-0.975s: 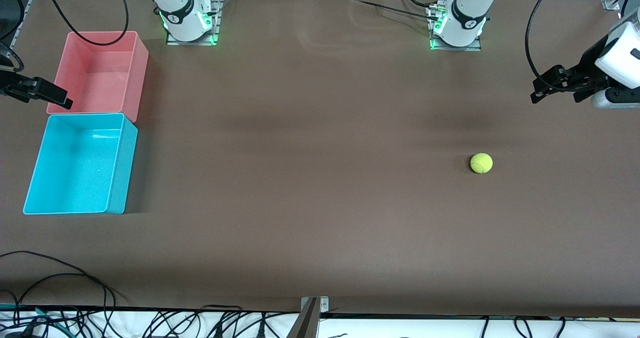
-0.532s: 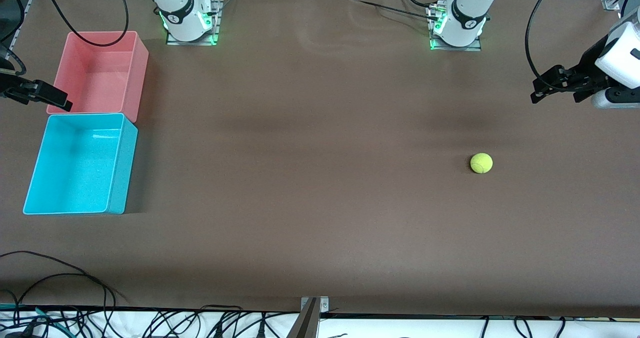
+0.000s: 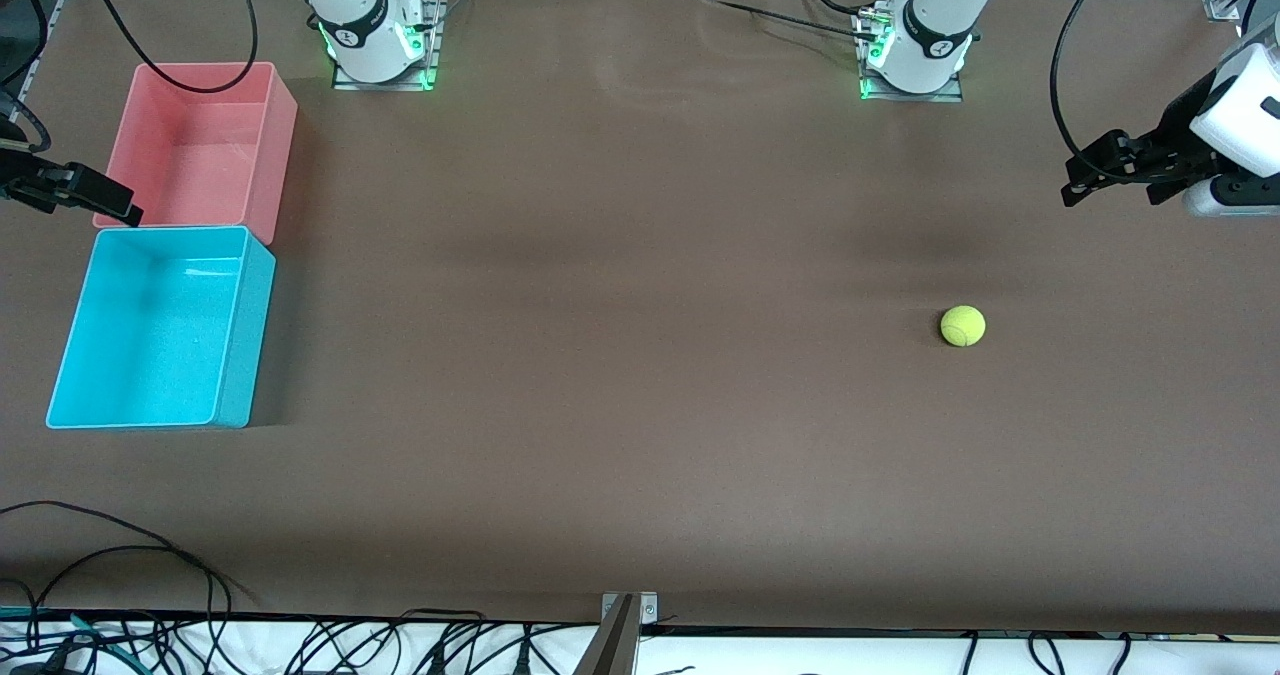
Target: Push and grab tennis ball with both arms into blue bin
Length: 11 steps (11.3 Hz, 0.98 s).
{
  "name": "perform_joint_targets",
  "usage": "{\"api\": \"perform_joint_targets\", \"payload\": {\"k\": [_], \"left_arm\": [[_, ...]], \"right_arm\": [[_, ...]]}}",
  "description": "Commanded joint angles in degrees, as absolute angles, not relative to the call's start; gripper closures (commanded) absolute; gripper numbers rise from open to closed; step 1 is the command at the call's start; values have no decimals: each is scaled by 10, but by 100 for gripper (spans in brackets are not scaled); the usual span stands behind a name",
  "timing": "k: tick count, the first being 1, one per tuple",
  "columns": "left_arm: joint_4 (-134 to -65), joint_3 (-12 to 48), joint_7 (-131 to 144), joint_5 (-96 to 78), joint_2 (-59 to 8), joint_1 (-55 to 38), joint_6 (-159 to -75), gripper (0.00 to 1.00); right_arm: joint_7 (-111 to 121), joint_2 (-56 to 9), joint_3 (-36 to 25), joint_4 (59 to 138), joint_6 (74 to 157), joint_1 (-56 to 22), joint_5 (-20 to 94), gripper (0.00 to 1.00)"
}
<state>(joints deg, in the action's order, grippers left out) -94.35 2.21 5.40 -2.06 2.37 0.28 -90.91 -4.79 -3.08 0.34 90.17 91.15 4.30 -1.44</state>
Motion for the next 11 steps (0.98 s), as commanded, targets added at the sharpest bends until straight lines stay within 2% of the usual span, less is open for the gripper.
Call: {"api": "perform_joint_targets", "payload": {"k": [1,11], "left_arm": [[-933,26,60,-4,21,5,-901,0],[-934,25,59,-4,20,5,-901,0]], "right_arm": [[-55,-27,8,904,911,41,-14,0],[-52,-31,7,904,911,42,14,0]]}}
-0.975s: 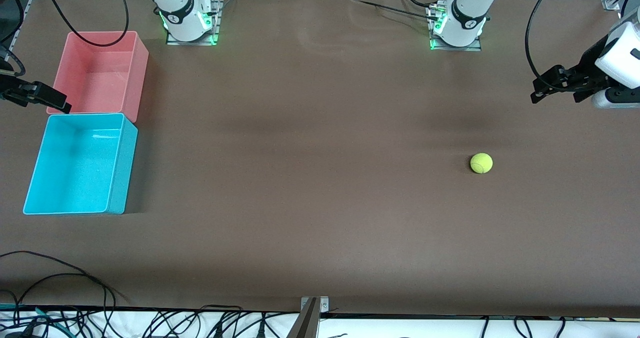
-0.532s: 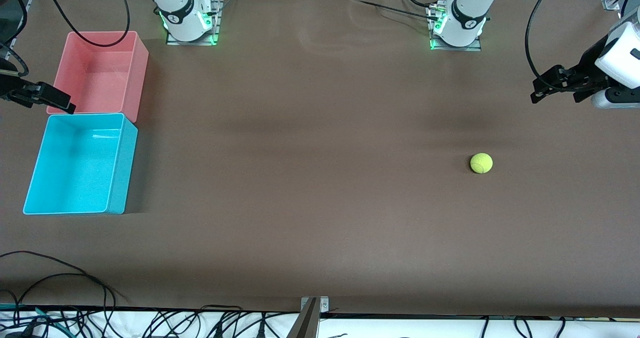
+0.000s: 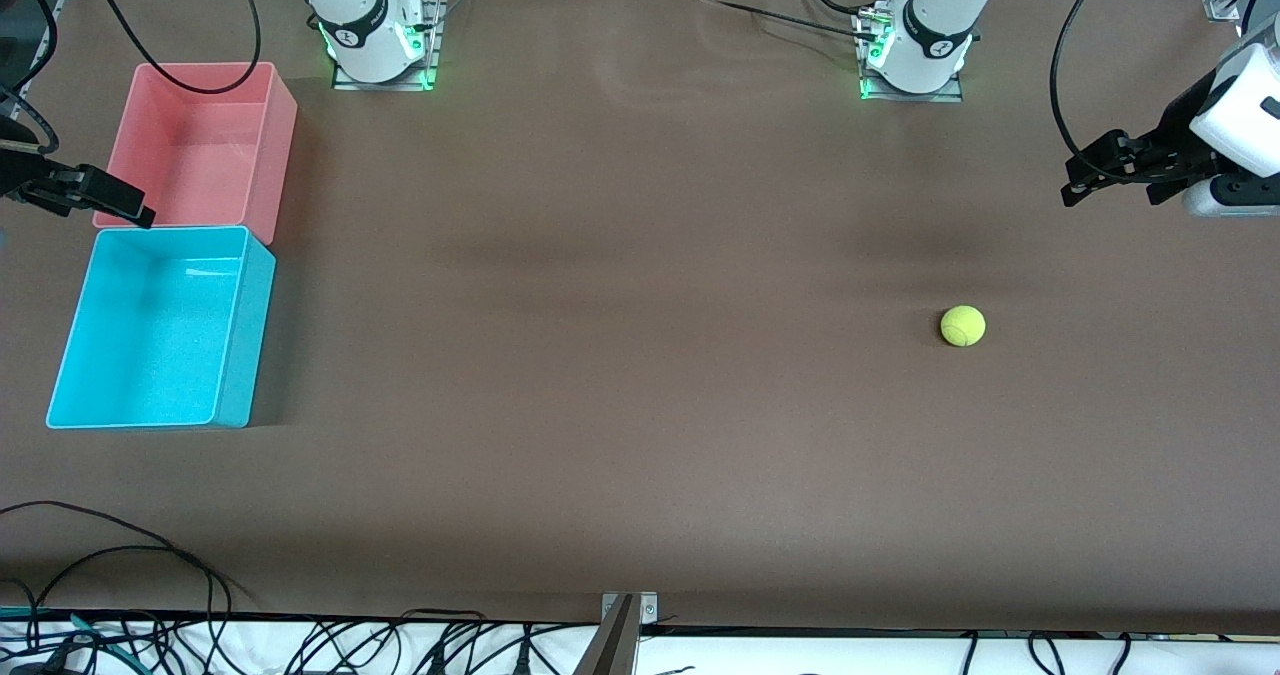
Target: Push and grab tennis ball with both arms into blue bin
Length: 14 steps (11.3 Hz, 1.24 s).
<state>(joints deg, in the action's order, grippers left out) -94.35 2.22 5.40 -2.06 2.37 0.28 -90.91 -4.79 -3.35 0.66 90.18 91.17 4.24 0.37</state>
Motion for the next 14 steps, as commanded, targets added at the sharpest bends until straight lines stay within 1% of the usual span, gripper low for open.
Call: {"api": "perform_joint_targets", "payload": {"k": [1,4,14], "left_arm": [[-934,25,59,-4,20,5,-901,0],[-934,25,59,-4,20,5,-900,0],[-934,25,59,-4,19,5,-899,0]], "right_arm": [[-49,-31,7,904,912,42,14,0],[-56,-31,6,904,916,42,30,0],[-54,-32,6,904,911,37,29,0]]}}
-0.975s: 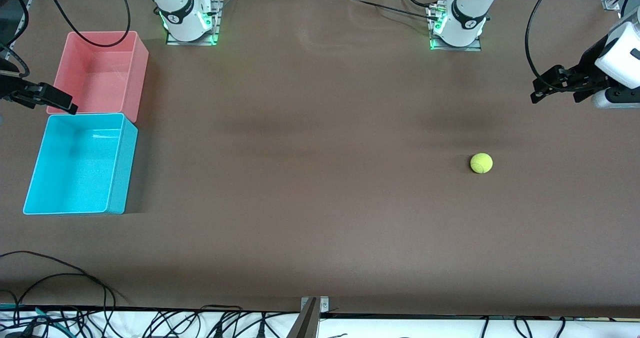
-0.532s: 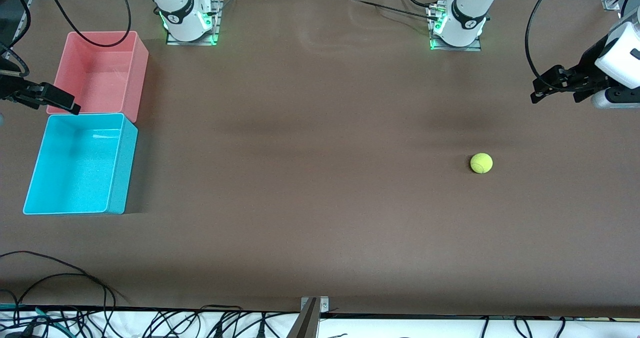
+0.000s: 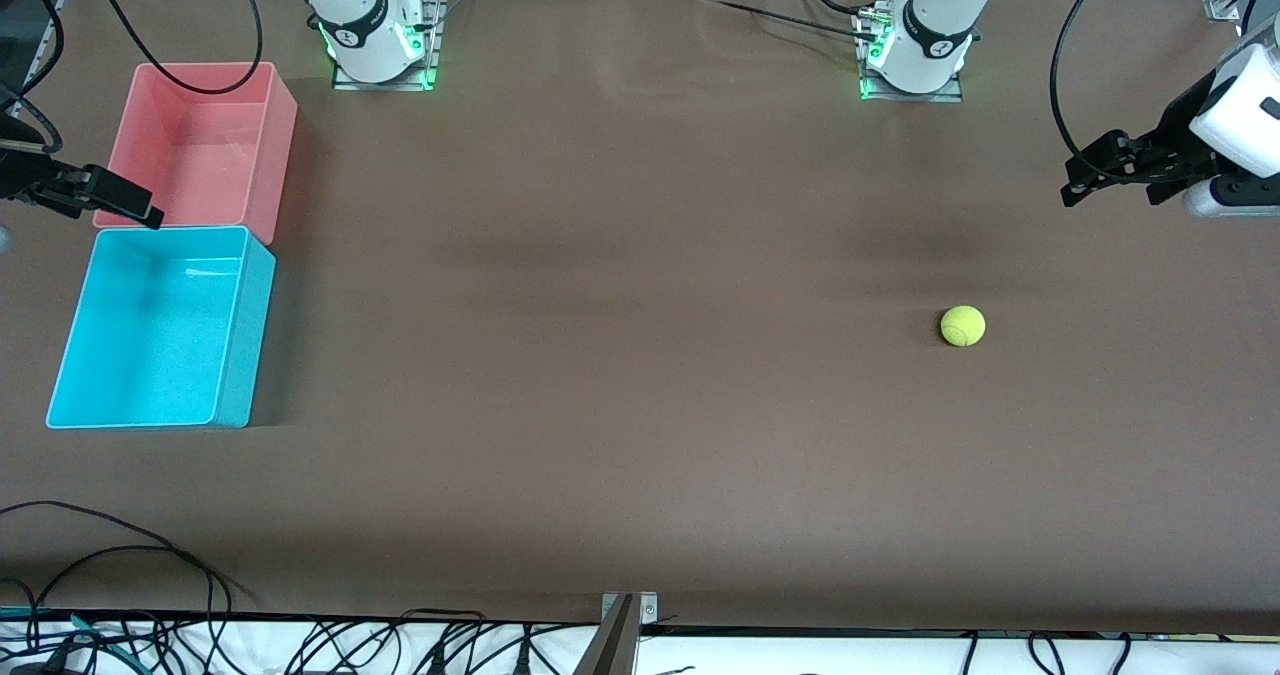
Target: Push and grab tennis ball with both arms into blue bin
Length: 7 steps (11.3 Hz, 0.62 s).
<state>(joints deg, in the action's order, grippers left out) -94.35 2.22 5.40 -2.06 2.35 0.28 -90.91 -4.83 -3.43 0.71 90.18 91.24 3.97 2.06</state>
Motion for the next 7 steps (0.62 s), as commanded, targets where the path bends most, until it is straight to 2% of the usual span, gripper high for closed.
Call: {"api": "perform_joint_targets", "payload": {"k": [1,7], "left_arm": [[-934,25,59,-4,15,6,-899,0],[-933,25,58,-3,11,18,-899,0]], "right_arm": [[-55,-32,7,904,910,36,29,0],[-54,-35,6,904,912,37,27,0]]}}
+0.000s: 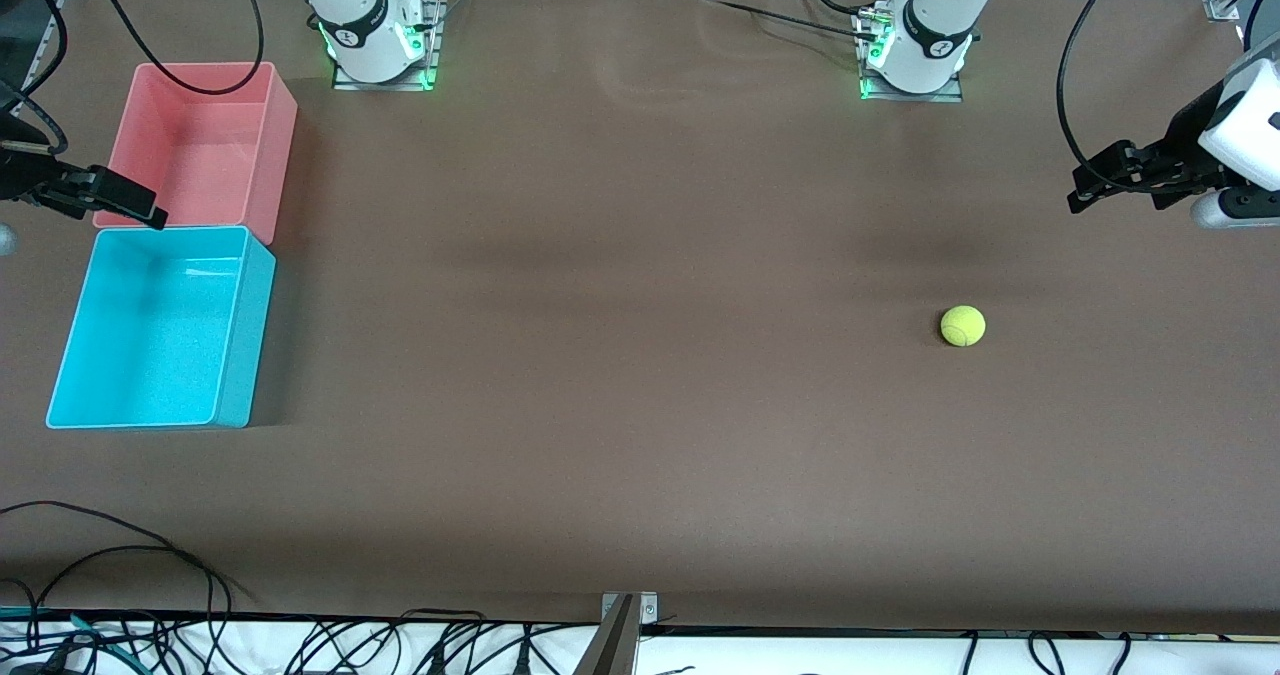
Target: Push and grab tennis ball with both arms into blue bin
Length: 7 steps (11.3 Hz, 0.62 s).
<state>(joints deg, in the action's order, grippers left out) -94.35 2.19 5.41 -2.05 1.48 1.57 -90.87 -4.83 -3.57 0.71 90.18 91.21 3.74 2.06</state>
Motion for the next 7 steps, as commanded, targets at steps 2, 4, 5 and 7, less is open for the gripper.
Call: {"api": "perform_joint_targets", "payload": {"k": [2,4,5,7], "left_arm": [[-933,25,57,11,9,18,-899,0],[-937,29,57,24,10,18,-903,0],[-940,29,57,21,14,18,-904,0],[-972,29,57,23,12,19,-957,0]], "right_arm": [[-54,-35,7,904,912,37,25,0],[-55,-35,7,904,912,37,26,0],[-55,-36,7,904,914,37,27,0],[-54,-36,6,904,911,38,26,0]]}}
